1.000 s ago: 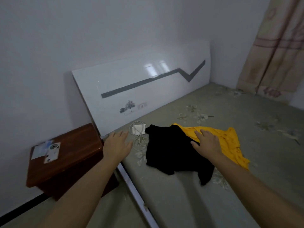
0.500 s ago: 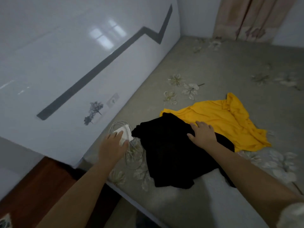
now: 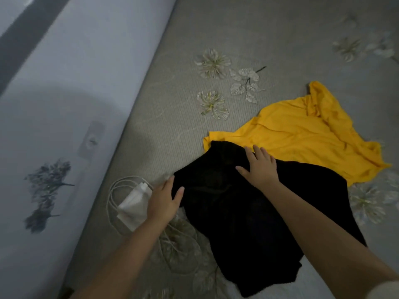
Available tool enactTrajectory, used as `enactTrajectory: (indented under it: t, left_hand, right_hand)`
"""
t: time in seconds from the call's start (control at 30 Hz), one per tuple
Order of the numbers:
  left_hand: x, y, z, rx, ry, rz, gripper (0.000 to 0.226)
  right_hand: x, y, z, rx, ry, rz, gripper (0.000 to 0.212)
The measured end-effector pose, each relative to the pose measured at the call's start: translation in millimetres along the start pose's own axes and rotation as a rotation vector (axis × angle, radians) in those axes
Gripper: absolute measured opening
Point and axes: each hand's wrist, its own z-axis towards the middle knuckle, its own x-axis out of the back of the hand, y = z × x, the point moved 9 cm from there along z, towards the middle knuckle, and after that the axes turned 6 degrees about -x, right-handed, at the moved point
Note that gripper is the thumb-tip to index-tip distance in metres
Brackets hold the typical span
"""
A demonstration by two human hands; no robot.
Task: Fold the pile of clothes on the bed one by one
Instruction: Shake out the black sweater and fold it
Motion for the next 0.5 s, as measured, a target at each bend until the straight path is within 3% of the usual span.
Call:
enactTrajectory:
  t: [0.27,0.4,0.5]
  left_hand:
    - [-32.1,-20.8,20.0,0.026,-0.006,-0.137,0.057]
    - [-29.9,-15.5,14.5,-0.036,-0.003,-0.245,0.056]
    - [-11.2,2.8,12.2,-0.169,0.108,-0.28,0.046]
  right_hand:
    - [-33.0,-17.3,41.5,-0.032,-0.066,0.011,0.074]
    - [-15.3,-1.9,27.2,-0.016,0.035,0.116,0.051]
    - [4.7,34.1,17.8,-0.148,0.106,0.247,0.04]
